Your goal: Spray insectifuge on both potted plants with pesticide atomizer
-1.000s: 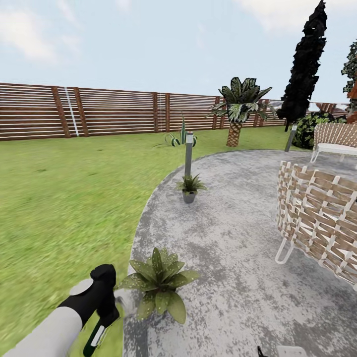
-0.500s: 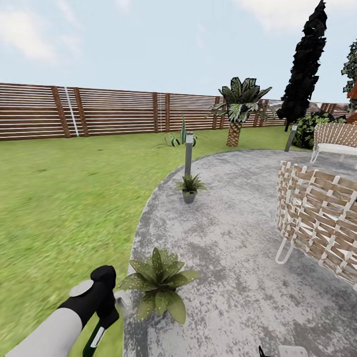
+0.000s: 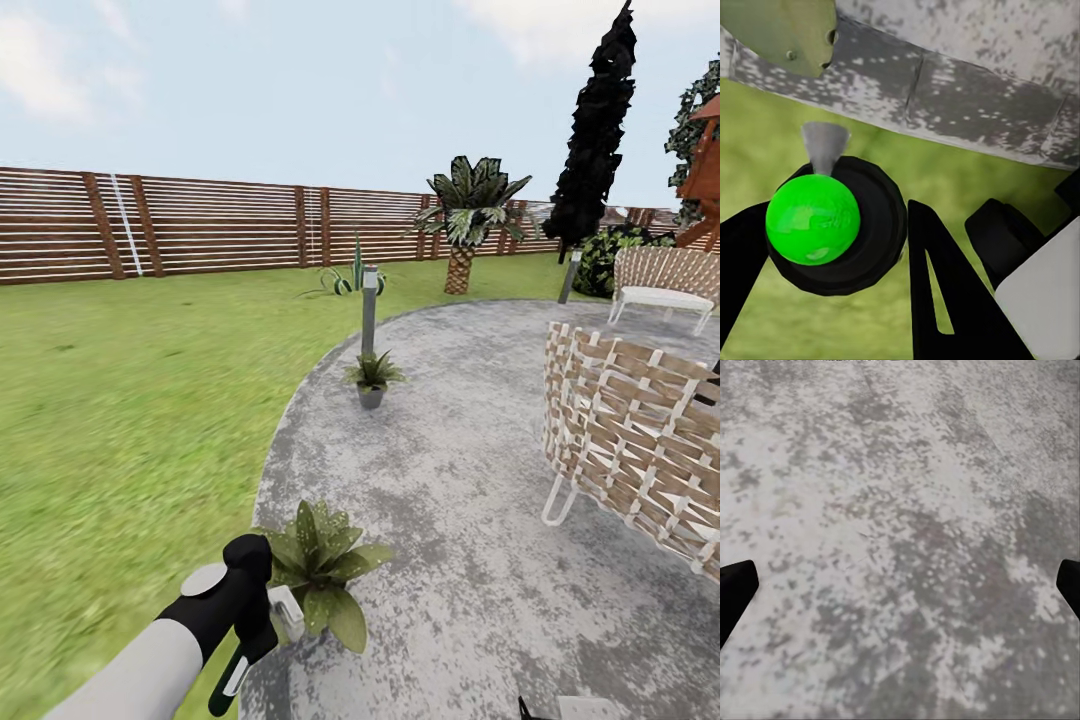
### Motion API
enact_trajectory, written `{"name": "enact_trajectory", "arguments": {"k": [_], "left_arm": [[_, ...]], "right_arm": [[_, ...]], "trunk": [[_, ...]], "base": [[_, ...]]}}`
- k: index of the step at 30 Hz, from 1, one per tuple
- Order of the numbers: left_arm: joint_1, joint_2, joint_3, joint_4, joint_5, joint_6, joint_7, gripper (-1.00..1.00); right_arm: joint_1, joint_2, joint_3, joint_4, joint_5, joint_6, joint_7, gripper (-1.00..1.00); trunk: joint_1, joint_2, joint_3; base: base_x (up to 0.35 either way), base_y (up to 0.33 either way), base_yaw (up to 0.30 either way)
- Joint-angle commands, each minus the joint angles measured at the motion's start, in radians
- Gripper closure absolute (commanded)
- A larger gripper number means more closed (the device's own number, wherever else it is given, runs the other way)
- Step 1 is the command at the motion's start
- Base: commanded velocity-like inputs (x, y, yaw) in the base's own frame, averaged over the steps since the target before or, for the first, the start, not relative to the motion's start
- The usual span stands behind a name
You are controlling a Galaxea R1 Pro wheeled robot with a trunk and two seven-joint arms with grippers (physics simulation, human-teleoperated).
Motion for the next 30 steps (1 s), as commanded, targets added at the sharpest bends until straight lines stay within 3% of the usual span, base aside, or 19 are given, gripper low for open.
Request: {"name": "enact_trajectory", "arguments": {"k": [1, 9, 19, 30], "left_arm": [[0.0, 0.0, -0.001, -0.001, -0.009, 0.008, -0.01, 1.0], [-0.001, 0.0, -0.001, -0.002, -0.008, 0.011, -0.01, 1.0], [-0.001, 0.0, 0.0, -0.002, -0.007, 0.011, -0.01, 1.0], [-0.002, 0.0, 0.0, -0.003, -0.007, 0.011, -0.01, 1.0]], "right_arm": [[-0.001, -0.001, -0.005, 0.001, 0.01, -0.003, -0.005, -1.0], [-0.001, -0.001, -0.005, 0.001, 0.01, -0.004, -0.005, -1.0], [-0.001, -0.001, -0.005, 0.003, 0.01, -0.002, -0.005, -1.0], [-0.001, -0.001, -0.005, 0.003, 0.01, -0.004, -0.005, -1.0]], "trunk": [[0.0, 0.0, -0.001], [0.0, 0.0, -0.001], [0.0, 0.0, -0.001], [0.0, 0.0, -0.001]], "base": [[0.0, 0.0, 0.0], [0.034, -0.06, 0.0], [0.118, -0.245, 0.115], [-0.056, -0.267, 0.08]]}}
